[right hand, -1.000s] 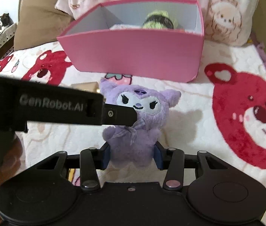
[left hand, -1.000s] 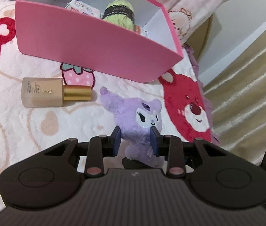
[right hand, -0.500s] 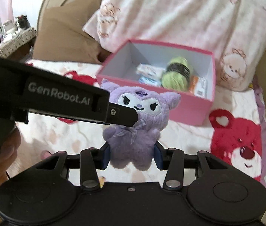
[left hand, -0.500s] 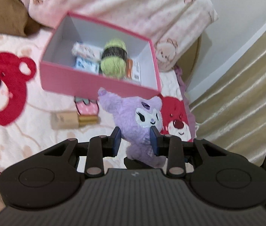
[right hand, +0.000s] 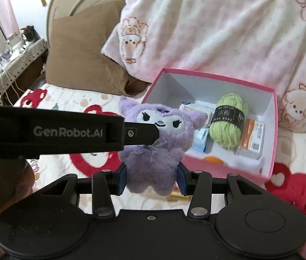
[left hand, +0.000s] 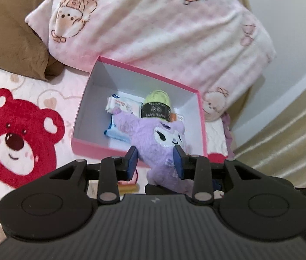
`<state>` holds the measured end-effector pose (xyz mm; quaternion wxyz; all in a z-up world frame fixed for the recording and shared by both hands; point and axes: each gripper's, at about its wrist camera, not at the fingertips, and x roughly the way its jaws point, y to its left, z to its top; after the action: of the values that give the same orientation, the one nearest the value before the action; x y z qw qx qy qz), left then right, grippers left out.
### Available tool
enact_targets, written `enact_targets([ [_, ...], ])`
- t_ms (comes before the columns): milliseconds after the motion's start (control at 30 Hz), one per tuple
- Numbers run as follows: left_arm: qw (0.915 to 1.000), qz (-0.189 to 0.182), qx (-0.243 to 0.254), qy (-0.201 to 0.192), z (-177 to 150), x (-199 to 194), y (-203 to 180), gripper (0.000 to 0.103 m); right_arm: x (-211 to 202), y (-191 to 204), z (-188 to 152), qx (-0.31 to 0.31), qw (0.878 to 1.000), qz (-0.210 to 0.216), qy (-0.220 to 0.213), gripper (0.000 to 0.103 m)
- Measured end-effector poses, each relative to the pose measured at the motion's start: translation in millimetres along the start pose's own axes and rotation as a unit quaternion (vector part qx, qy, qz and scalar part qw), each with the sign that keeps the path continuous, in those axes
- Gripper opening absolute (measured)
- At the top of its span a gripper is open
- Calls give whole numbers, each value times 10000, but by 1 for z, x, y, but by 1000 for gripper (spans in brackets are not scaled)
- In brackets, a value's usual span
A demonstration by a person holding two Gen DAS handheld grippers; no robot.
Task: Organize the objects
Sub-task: 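Carry the plush toy with the left tool and lower it into the box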
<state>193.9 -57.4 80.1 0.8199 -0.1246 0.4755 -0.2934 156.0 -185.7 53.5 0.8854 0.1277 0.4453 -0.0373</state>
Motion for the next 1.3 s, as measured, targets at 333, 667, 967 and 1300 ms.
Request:
enact_targets([
  [333, 9965, 131, -441, 696, 41, 92, 31, 33, 79, -42, 36, 274, 9971, 127, 696, 50],
  [667, 9947, 228, -439, 896, 36, 147, 58, 35, 135, -71, 30, 692, 9930, 296, 909, 50],
  [967, 9977, 344, -37, 580, 34, 171, 60, 34, 163, -81, 31, 788, 9934, 99, 825, 49],
  [1300, 9978, 544, 270, 255, 28, 175, 63, 33, 182, -78, 32, 638, 9959, -214, 603, 49],
])
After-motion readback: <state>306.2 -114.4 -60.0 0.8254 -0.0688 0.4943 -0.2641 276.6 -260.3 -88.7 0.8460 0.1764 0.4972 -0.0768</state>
